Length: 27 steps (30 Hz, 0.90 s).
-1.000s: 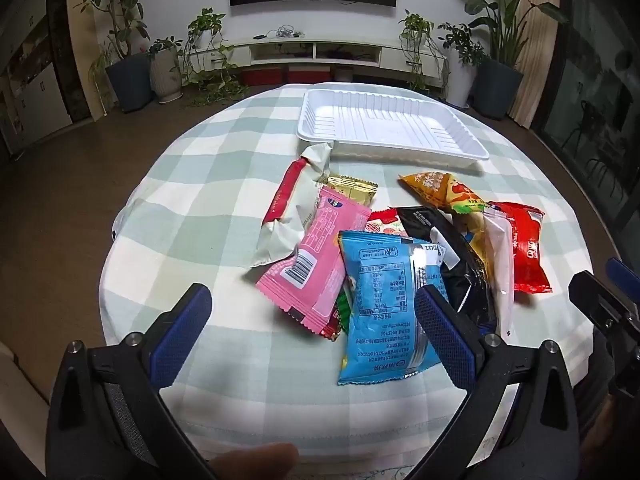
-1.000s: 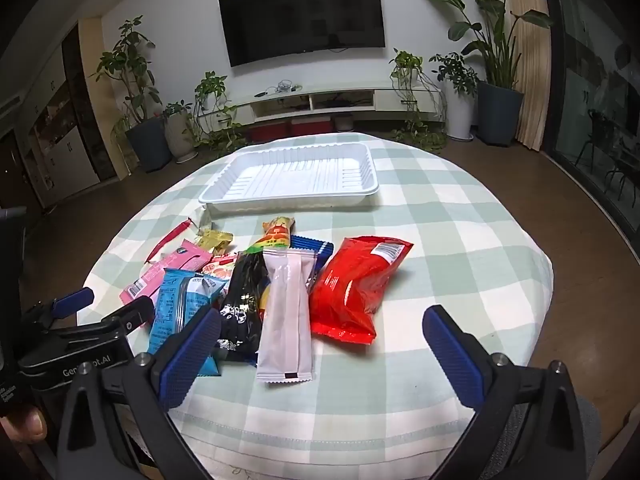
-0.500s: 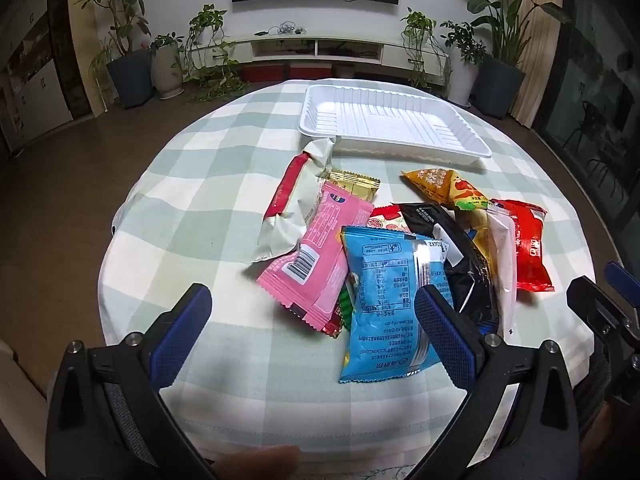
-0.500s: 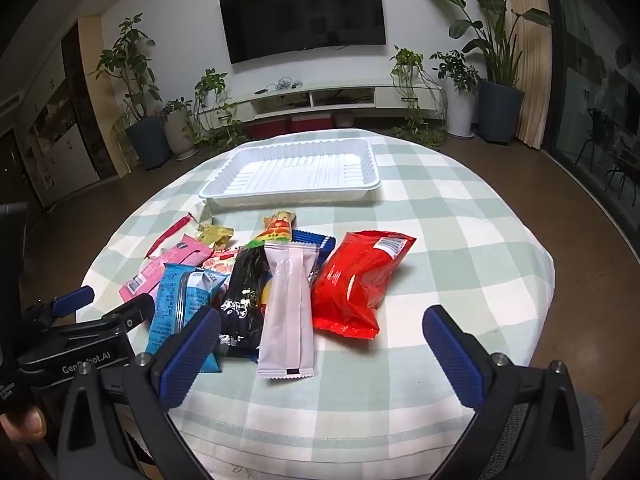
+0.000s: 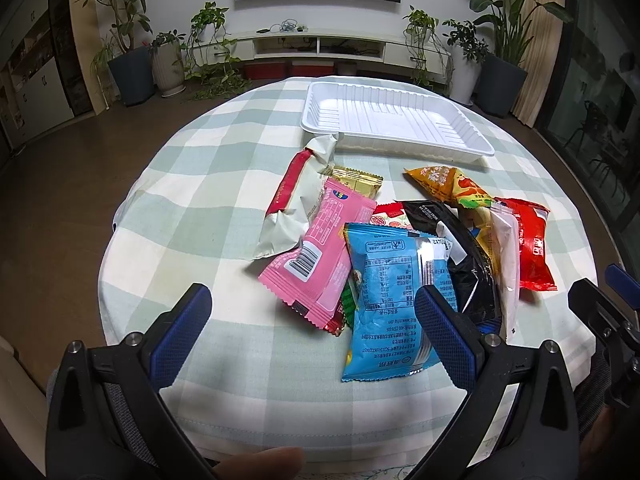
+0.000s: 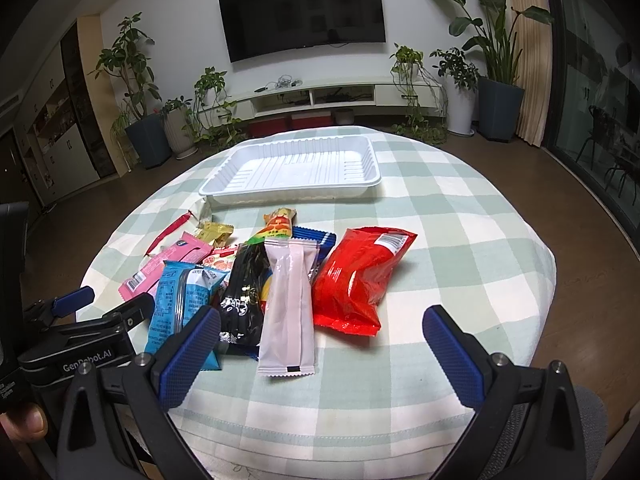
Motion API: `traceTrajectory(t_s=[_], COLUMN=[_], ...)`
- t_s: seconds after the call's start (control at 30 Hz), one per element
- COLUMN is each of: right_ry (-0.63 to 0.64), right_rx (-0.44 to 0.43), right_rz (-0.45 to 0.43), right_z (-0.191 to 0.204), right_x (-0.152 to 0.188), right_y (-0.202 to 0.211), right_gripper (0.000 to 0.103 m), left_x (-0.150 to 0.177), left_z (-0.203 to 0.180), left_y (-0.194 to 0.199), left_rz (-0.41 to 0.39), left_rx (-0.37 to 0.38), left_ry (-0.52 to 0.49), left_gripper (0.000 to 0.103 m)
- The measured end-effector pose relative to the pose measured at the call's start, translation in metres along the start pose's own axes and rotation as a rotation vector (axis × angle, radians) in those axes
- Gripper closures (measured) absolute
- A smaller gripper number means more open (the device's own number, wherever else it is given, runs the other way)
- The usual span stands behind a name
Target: Organize snacks
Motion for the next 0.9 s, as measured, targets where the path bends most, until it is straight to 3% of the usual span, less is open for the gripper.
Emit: traceTrajectory(t_s=[0.9], right_ry=[-0.007], right_rx=[-0.009], right_rz=[0.009], right_z=[0.002], right_x=[0.010], right_y=[-0.010], right_gripper=[0.000], left_x=[0.001], left_z=[-0.006], left_y=[-0.002], left_rz=[0.016], left_rx=[-0.005], left_ry=[-0.014], left_gripper=[0.000])
Point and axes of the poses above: each gripper's, at about its wrist camera, not at the fingertips, and y roughly against the way its jaws point, z to its left, x to its underside, the point moved 5 cm from there along -y, roughly the way its jaws point, and after that the axes turned 15 degrees about -x, right-handed, at the moved point
